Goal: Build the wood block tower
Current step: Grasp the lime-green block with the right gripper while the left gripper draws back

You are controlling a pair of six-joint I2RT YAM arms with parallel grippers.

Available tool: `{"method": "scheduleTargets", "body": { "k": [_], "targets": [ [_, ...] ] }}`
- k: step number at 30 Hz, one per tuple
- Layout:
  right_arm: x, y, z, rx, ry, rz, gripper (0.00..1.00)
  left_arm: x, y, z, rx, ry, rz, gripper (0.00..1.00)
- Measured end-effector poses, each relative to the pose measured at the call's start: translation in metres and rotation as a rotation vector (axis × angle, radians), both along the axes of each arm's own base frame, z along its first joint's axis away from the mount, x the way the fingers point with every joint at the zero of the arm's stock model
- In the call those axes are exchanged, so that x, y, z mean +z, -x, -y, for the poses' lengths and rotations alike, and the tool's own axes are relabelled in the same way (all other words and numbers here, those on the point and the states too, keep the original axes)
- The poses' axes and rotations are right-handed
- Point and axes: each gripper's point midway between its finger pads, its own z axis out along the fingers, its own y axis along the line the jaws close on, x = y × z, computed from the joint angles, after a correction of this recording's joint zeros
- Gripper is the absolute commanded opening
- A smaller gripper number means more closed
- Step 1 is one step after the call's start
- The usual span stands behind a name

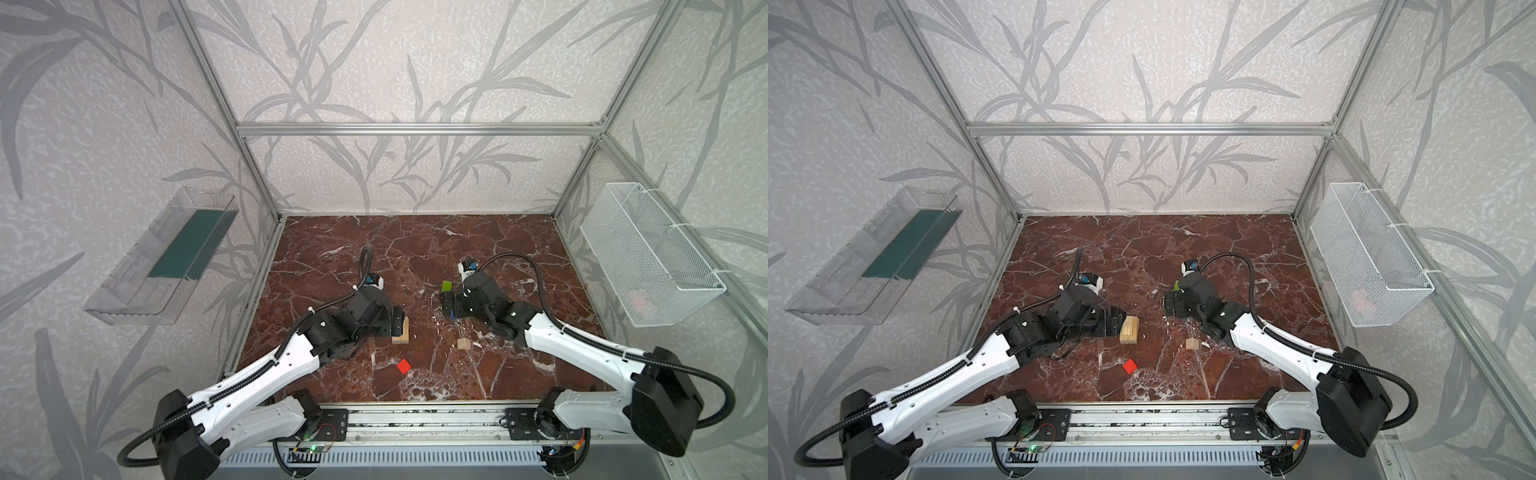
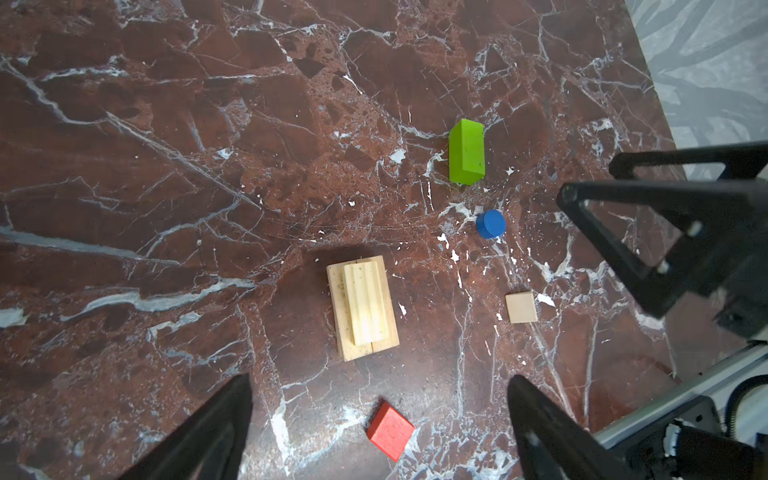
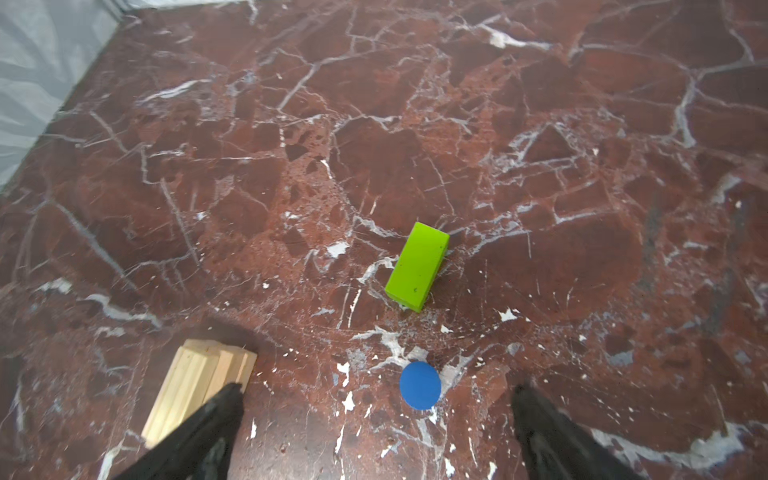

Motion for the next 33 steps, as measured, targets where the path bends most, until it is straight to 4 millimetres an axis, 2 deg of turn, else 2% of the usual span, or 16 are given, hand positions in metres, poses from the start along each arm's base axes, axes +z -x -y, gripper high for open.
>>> {"method": "scheduleTargets", "body": {
  "k": [4, 10, 13, 18, 24, 33],
  "targets": [
    [-0.025, -0.009, 0.005, -0.093, 0.026, -0.124, 0.99, -0.009, -0.008, 0.011, -0.035, 0.001, 0.027, 1.0],
    [-0.06, -0.028, 0.004, -0.169, 0.072, -0.267, 0.99, -0.004, -0.024, 0.032, -0.081, 0.033, 0.095, 1.0],
    [-0.066, -0.04, -0.006, -0.179, 0.073, -0.295, 0.99, -0.001, -0.028, 0.035, -0.088, 0.044, 0.128, 1.0],
    [-0.08, -0.058, -0.016, -0.197, 0.077, -0.337, 0.91, -0.002, -0.035, 0.034, -0.071, 0.049, 0.17, 1.0],
    [-0.094, -0.073, -0.012, -0.231, 0.099, -0.379, 0.78, -0.007, -0.038, 0.027, -0.039, 0.032, 0.186, 1.0],
    [-0.096, -0.081, -0.01, -0.23, 0.139, -0.385, 0.61, -0.011, -0.04, 0.021, -0.015, 0.019, 0.182, 1.0]
  ]
}}
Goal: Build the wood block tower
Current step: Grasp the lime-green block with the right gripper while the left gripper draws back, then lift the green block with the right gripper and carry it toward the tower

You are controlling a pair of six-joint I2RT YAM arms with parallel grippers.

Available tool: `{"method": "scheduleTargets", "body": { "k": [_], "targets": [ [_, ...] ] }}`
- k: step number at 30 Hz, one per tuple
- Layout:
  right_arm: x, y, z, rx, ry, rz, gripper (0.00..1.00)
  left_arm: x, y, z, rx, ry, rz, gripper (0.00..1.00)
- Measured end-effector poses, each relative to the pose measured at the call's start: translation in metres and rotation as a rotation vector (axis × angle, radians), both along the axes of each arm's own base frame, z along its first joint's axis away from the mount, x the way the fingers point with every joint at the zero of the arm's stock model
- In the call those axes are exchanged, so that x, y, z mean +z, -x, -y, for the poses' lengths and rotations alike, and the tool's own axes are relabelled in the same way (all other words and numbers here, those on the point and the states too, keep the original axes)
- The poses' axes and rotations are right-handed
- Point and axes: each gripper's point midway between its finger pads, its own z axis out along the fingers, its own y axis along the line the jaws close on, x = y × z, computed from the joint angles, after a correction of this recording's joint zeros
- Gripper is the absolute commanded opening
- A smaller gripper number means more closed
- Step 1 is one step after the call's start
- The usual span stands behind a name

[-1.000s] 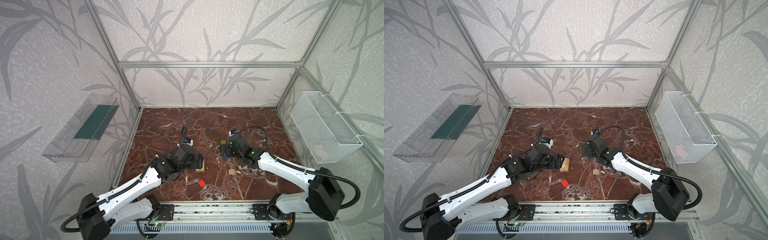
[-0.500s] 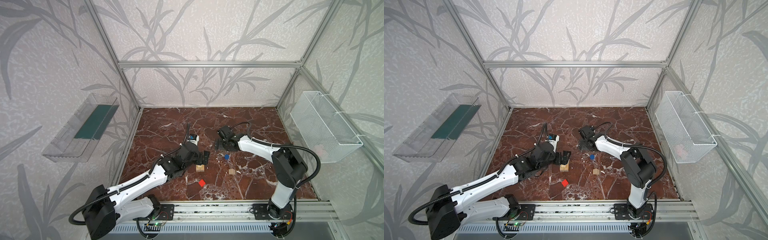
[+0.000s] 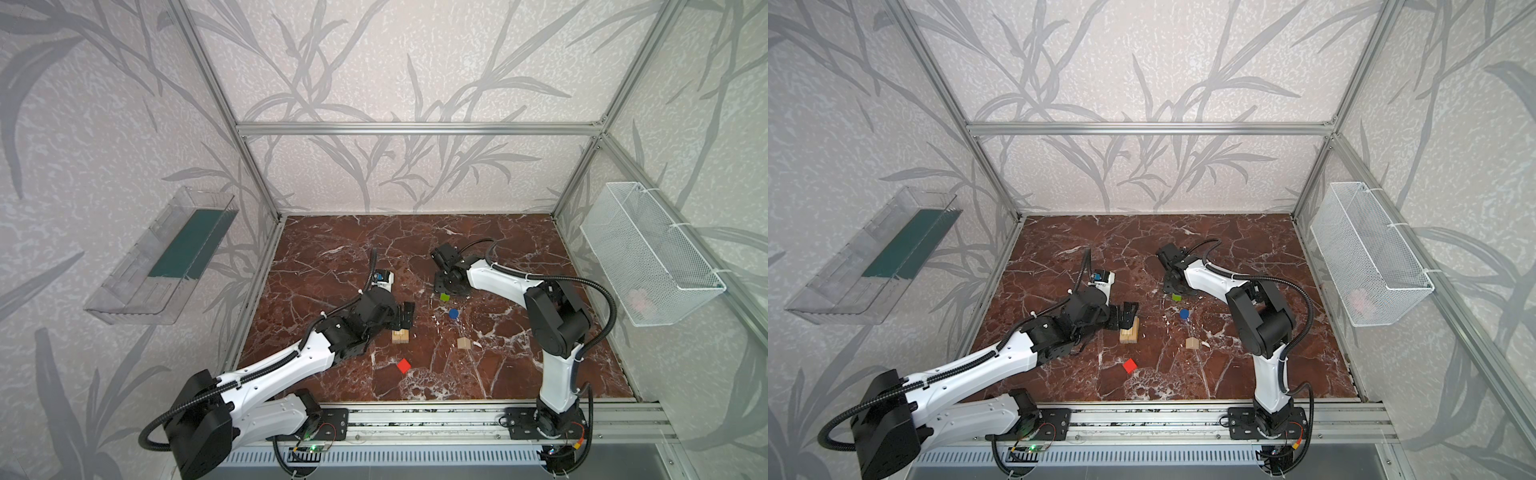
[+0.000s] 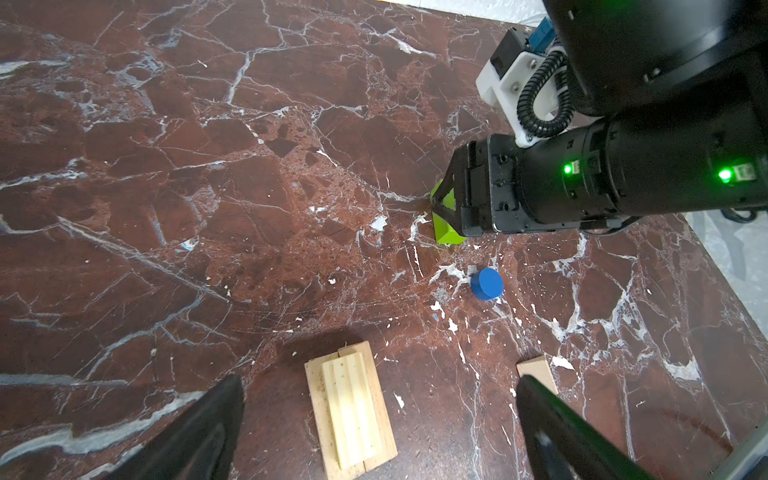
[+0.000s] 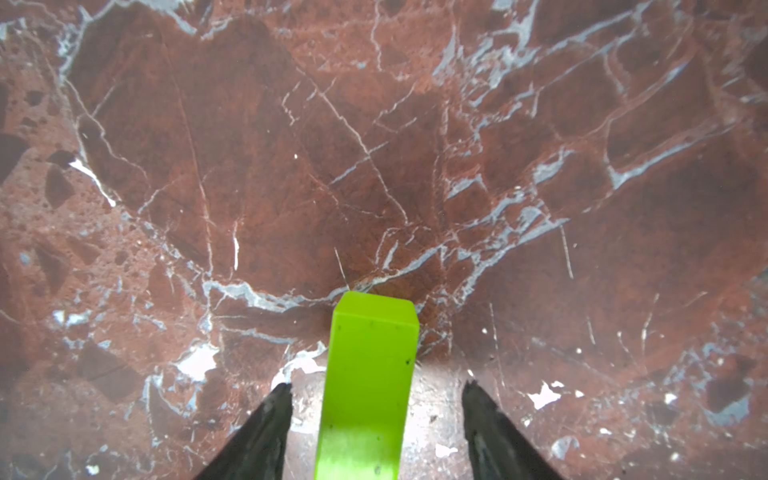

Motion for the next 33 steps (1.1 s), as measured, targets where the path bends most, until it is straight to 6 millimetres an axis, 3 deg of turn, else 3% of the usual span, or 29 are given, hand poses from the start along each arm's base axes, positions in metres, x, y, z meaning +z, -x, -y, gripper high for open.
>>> {"method": "scheduleTargets", "body": {
  "k": [6, 12, 17, 33],
  "targets": [
    [-0.009, 0.003, -0.001, 0.018, 0.008, -0.024, 0.49, -0.012, 0.001, -0.007, 0.02, -0.009, -0.026, 1.0],
    [-0.024, 0.006, 0.002, 0.026, 0.039, -0.061, 0.43, -0.012, 0.0, -0.009, 0.033, -0.006, -0.03, 1.0],
    [-0.022, 0.001, 0.0, 0.041, 0.051, -0.052, 0.38, -0.012, -0.001, -0.011, 0.036, -0.002, -0.033, 1.0],
    [-0.024, -0.002, 0.005, 0.125, 0.124, -0.044, 0.38, -0.015, -0.004, -0.013, 0.043, 0.02, -0.053, 1.0]
  ]
}}
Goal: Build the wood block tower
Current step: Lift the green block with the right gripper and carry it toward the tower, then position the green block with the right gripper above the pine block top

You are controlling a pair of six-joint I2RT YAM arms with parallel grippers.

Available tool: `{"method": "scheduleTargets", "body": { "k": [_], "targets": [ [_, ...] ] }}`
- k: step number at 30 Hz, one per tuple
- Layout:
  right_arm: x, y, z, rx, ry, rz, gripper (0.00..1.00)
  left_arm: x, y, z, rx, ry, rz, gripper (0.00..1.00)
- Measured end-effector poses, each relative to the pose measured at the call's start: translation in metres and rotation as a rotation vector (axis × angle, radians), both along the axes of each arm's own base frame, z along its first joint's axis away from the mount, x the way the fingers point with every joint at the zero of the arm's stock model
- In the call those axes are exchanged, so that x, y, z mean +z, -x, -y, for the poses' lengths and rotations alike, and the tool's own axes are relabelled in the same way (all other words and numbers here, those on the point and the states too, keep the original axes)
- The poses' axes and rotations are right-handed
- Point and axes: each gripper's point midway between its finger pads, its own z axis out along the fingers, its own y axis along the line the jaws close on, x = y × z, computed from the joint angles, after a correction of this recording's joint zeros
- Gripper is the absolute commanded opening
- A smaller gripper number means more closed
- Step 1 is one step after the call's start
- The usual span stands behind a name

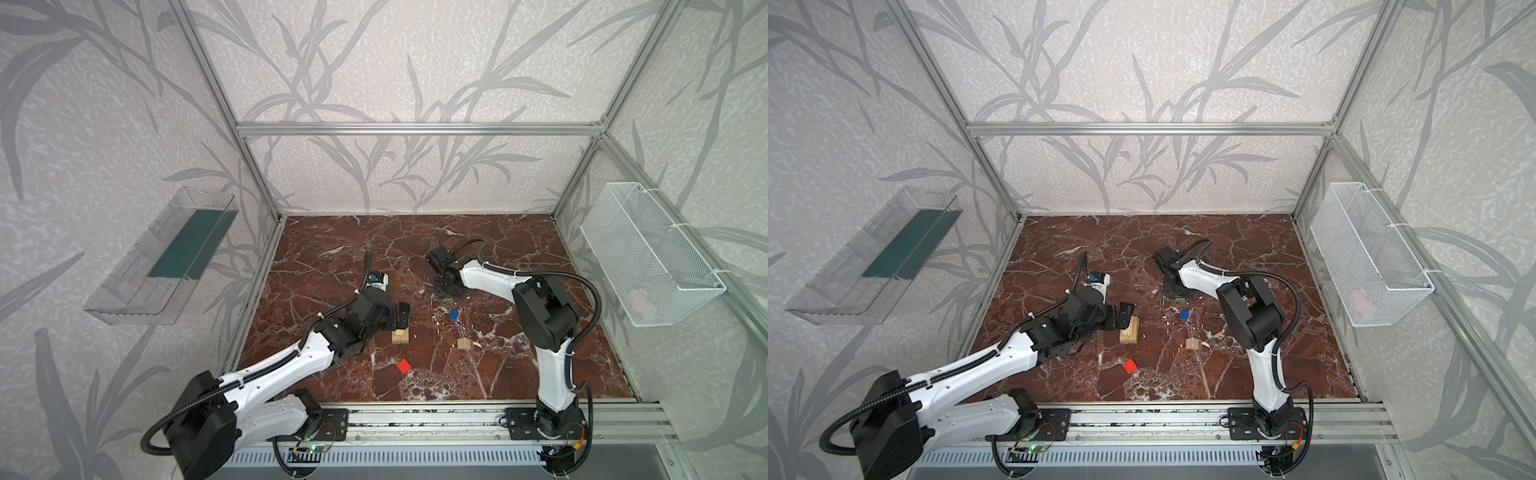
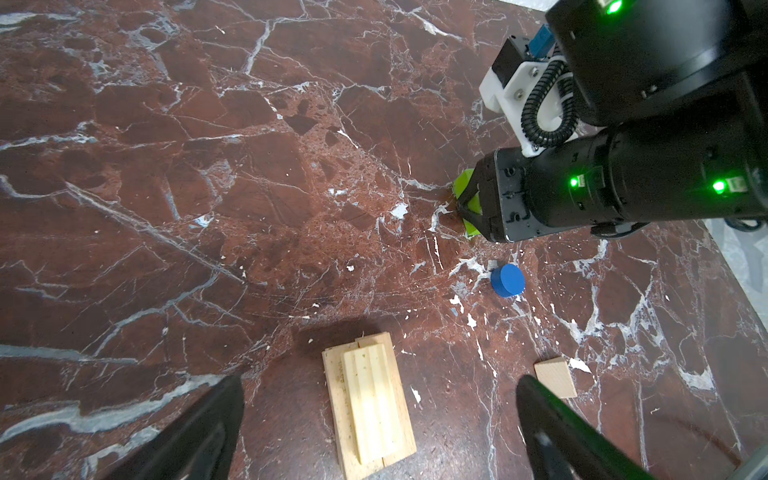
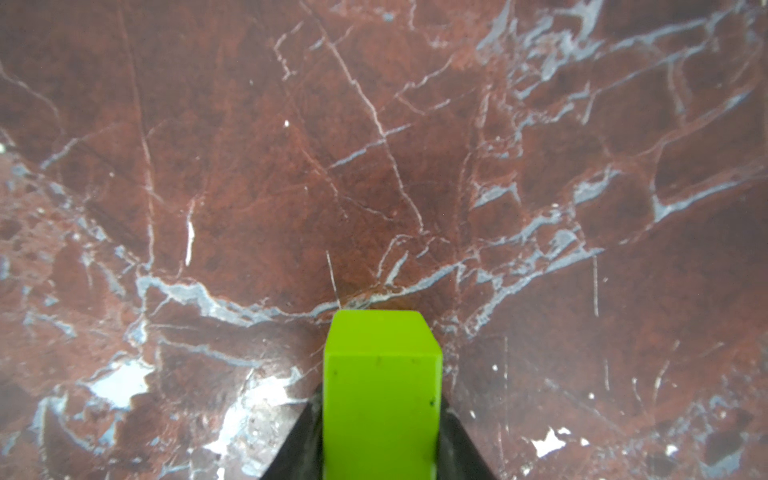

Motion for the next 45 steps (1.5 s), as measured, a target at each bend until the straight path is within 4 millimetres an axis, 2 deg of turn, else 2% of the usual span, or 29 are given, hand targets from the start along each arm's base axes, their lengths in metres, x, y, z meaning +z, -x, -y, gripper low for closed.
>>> {"method": "scheduleTargets", "body": {
  "k": [5, 12, 16, 19, 23, 29, 33, 39, 45],
  "targets": [
    [0.0, -0.001, 0.0, 0.017, 0.006, 0.001, 0.39, 0.0, 0.0, 0.0, 0.007, 0.014, -0.011, 1.0],
    [0.001, -0.001, -0.002, 0.046, 0.011, 0.004, 0.29, -0.001, 0.0, 0.0, 0.009, 0.027, -0.022, 1.0],
    [0.002, 0.003, -0.004, 0.076, 0.014, 0.0, 0.29, -0.003, 0.001, -0.002, 0.011, 0.022, -0.034, 1.0],
    [0.009, 0.006, -0.007, 0.1, 0.016, 0.004, 0.29, -0.005, 0.003, -0.006, 0.017, 0.018, -0.047, 1.0],
    [0.029, 0.013, -0.016, 0.13, -0.01, 0.023, 0.29, 0.003, 0.007, -0.012, 0.029, 0.032, -0.044, 1.0],
    [0.074, 0.032, -0.038, 0.156, -0.098, 0.074, 0.27, 0.017, 0.016, -0.025, 0.051, 0.068, -0.033, 1.0],
    [0.096, 0.053, -0.058, 0.152, -0.161, 0.09, 0.24, 0.015, 0.027, -0.038, 0.071, 0.073, -0.044, 1.0],
    [0.102, 0.093, -0.083, 0.129, -0.164, 0.071, 0.22, 0.012, 0.044, -0.057, 0.09, 0.069, -0.071, 1.0],
    [0.114, 0.125, -0.11, 0.11, -0.171, 0.098, 0.22, 0.011, 0.059, -0.068, 0.102, 0.074, -0.091, 1.0]
  ]
}}
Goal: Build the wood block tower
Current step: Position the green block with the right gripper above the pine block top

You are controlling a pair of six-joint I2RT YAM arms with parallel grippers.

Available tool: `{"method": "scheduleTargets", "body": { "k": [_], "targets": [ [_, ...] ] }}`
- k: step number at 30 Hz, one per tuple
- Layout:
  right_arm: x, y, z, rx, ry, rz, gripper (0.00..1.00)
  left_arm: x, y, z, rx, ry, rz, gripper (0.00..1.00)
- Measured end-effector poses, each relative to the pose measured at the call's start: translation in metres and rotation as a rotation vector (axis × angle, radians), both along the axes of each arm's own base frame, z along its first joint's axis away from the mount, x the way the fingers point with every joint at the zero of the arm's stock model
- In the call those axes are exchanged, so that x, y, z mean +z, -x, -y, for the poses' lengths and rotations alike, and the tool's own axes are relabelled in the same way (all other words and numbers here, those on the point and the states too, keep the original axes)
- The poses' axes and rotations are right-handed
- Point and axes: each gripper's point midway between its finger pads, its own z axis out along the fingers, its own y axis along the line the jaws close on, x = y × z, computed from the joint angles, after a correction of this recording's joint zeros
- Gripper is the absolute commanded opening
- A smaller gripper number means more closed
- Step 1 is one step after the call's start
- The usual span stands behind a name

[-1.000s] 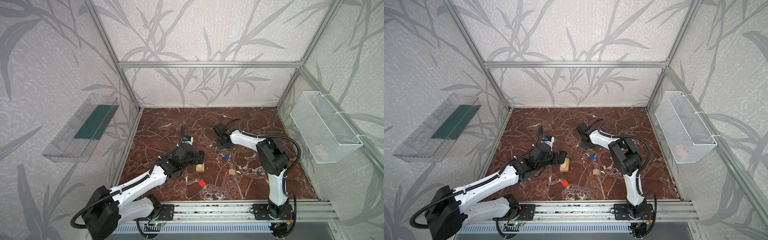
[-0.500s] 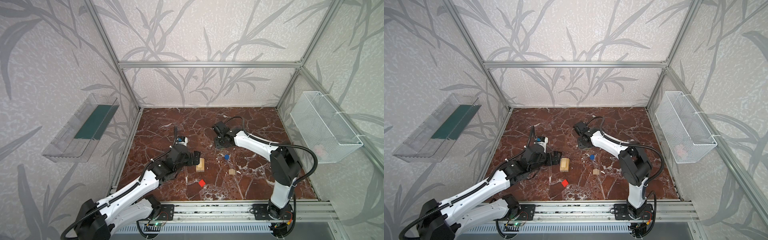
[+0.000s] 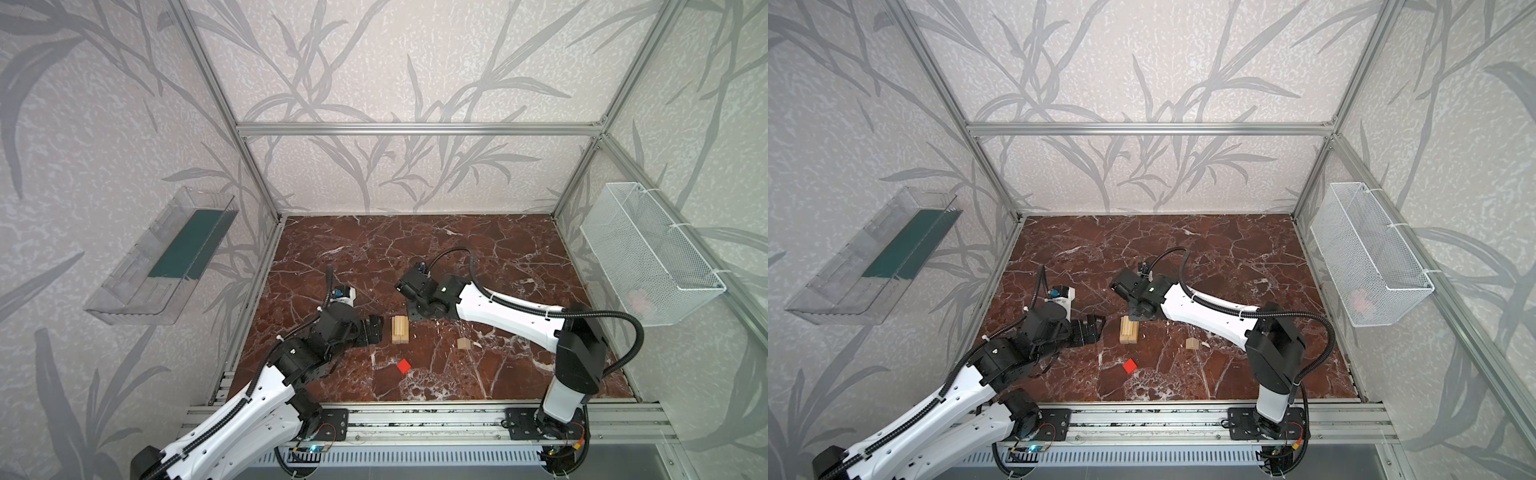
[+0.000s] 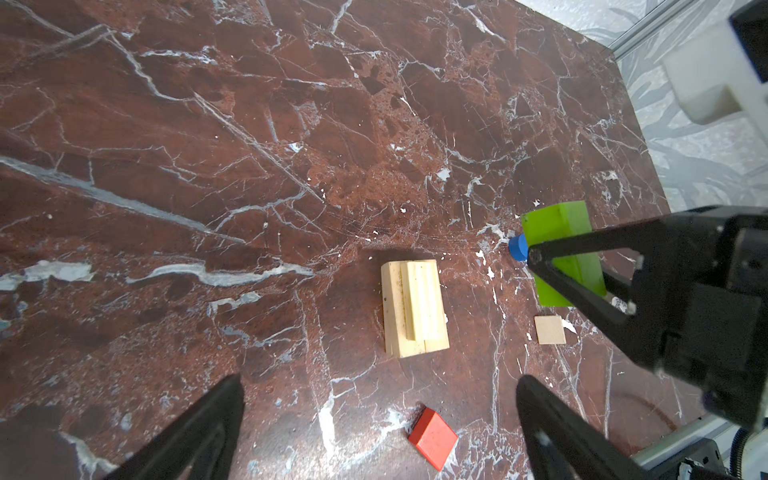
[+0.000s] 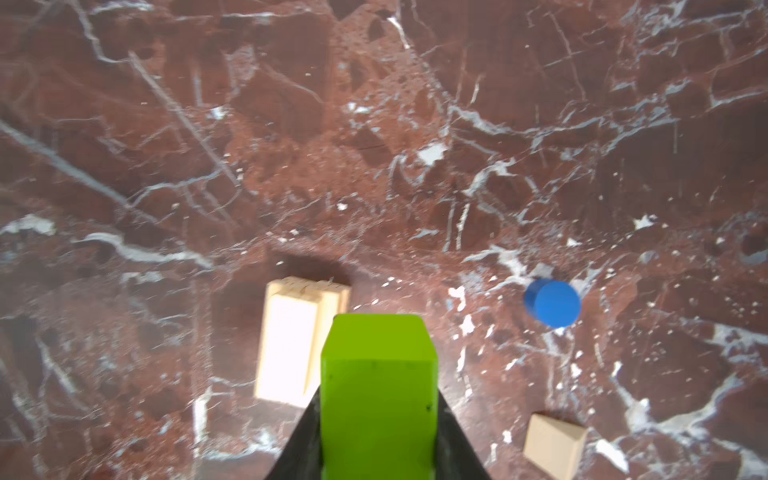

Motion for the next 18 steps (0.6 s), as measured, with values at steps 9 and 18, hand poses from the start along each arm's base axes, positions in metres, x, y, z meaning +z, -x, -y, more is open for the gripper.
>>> {"method": "scheduleTargets", "body": {
  "k": [9, 18],
  "targets": [
    [-0.002, 0.017, -0.039, -0.027, -0.025, 0.006, 0.23, -0.005, 0.013, -0.016, 0.03, -0.028, -0.029, 1.0],
    [-0.032, 0.019, -0.045, -0.078, 0.007, -0.033, 0.23, -0.01, 0.019, -0.03, 0.067, -0.078, -0.053, 1.0]
  ]
}}
